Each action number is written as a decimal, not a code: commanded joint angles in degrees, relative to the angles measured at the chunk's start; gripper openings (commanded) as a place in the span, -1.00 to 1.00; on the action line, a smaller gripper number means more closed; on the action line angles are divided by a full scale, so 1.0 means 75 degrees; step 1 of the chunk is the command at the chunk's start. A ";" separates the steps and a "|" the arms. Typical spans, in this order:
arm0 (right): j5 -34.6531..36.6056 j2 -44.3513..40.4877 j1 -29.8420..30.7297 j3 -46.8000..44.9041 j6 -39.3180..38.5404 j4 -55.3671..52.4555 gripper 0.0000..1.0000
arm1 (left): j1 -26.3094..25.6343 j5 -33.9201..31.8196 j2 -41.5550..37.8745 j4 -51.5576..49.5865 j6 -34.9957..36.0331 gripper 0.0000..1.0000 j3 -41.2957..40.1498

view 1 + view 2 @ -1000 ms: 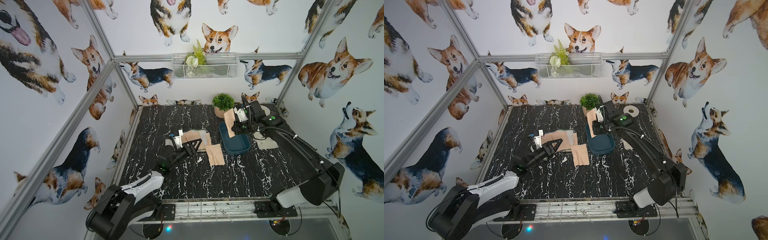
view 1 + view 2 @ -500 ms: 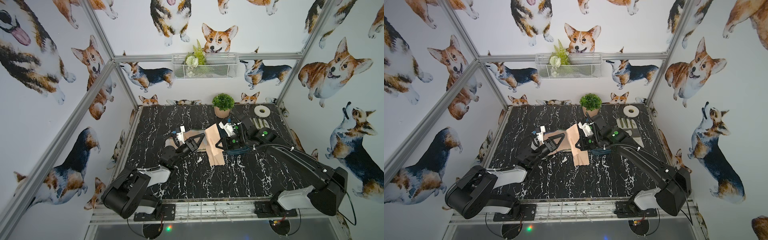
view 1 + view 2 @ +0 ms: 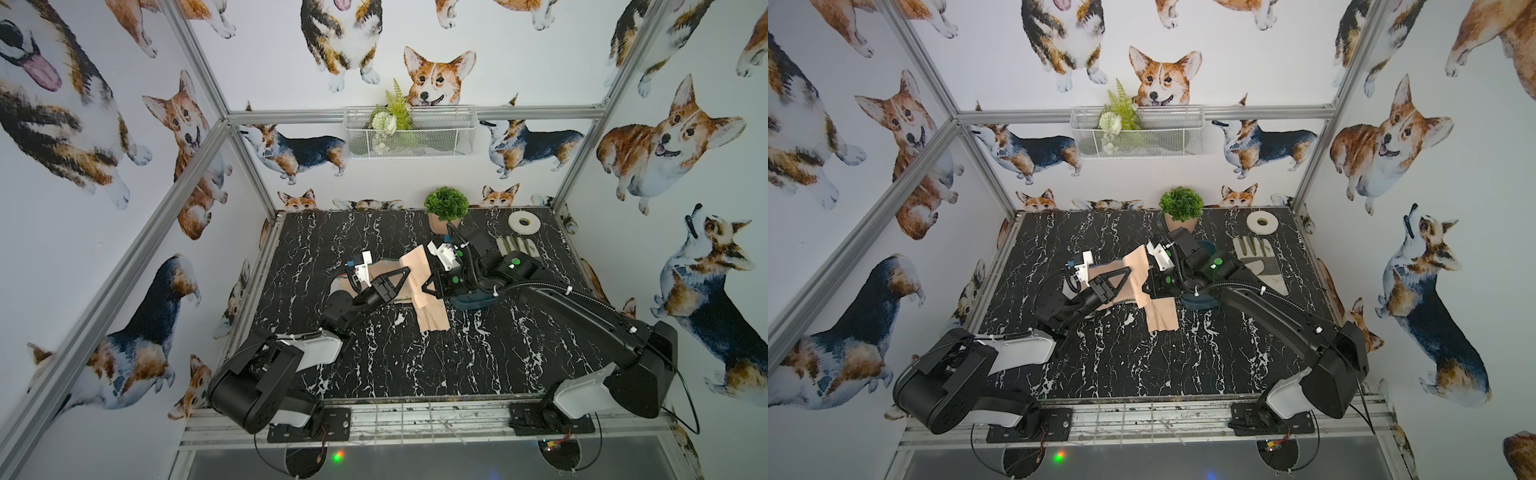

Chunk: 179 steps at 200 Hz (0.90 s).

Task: Take out the stationery paper from the storage box
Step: Pick up the stationery paper from the storage box.

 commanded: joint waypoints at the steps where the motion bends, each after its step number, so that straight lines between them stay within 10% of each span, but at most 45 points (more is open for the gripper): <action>1: 0.0334 0.0028 0.0021 0.0010 -0.0049 -0.0191 -0.75 | 0.0001 0.0109 0.0065 0.0458 -0.0129 -0.49 0.0070; 57: 0.0504 0.0034 0.0022 0.0007 -0.0151 -0.0361 -0.65 | 0.0000 0.0155 0.0164 0.0458 -0.0171 -0.84 0.0058; 139: 0.1013 -0.0563 0.0022 -0.0271 -0.0503 -0.0507 0.41 | 0.0128 0.0656 -0.0032 0.0458 -0.0437 -1.00 0.0229; 179: 0.1627 -0.1692 -0.0315 -0.0881 -0.1131 -0.0324 0.90 | 0.0443 0.2445 -0.0005 0.0104 -0.1259 -1.00 0.1093</action>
